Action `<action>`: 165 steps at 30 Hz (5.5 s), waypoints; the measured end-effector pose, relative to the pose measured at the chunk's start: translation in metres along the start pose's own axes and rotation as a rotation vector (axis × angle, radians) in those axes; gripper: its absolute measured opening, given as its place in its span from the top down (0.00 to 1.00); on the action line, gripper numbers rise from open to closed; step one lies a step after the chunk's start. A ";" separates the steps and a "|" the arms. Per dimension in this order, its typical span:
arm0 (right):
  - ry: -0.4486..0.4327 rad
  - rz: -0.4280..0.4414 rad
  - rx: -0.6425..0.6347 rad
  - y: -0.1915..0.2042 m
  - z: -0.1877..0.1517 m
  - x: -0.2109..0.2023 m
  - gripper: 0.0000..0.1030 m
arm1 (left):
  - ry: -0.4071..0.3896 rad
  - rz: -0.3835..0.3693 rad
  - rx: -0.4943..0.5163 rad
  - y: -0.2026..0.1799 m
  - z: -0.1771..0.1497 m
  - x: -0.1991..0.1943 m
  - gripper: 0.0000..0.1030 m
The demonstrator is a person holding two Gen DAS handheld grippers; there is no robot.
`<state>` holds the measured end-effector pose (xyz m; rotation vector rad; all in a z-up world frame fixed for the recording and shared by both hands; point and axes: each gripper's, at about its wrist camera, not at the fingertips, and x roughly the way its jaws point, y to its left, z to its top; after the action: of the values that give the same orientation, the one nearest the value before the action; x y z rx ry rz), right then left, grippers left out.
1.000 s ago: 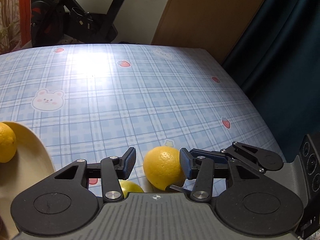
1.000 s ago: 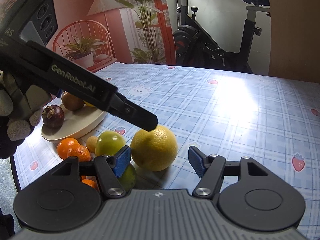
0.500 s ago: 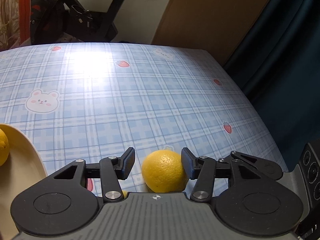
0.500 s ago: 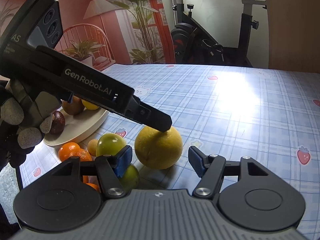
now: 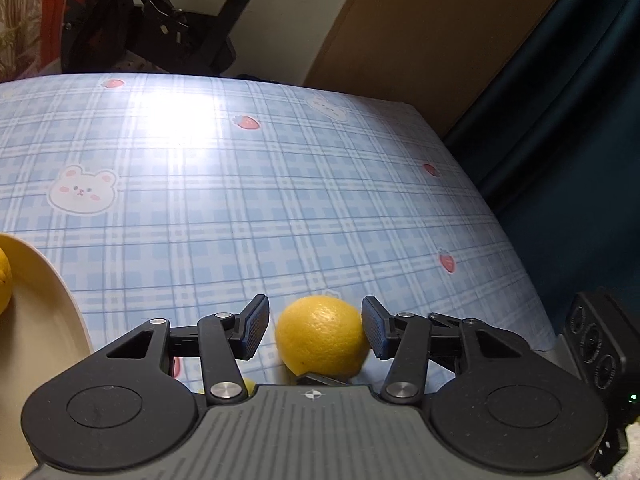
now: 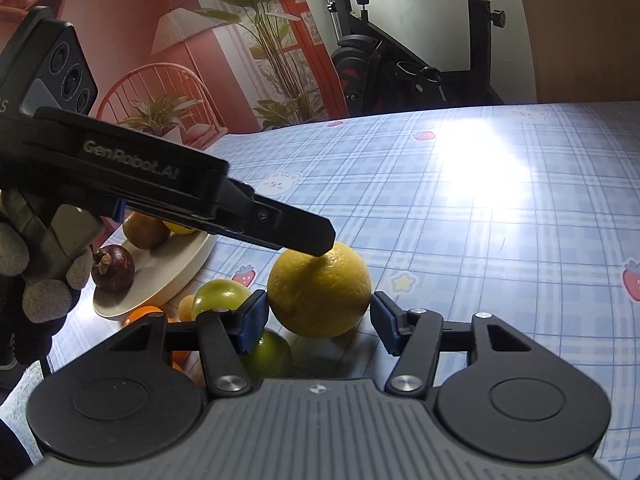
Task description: Organize fruits
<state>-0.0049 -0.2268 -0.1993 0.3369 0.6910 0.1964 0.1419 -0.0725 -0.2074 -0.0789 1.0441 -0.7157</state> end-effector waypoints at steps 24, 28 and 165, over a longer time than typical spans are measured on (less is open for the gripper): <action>0.017 -0.026 -0.020 0.010 0.012 0.004 0.43 | 0.001 -0.031 0.024 -0.001 -0.001 0.001 0.52; 0.007 -0.027 -0.041 0.016 0.020 0.002 0.43 | -0.025 -0.029 0.031 -0.002 0.002 -0.011 0.52; -0.011 -0.124 -0.181 0.069 -0.033 -0.018 0.41 | -0.320 0.356 0.020 0.016 -0.094 -0.131 0.47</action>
<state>-0.0449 -0.1603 -0.1869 0.1211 0.6760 0.1376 0.0337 0.0403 -0.1626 0.0108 0.7178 -0.3733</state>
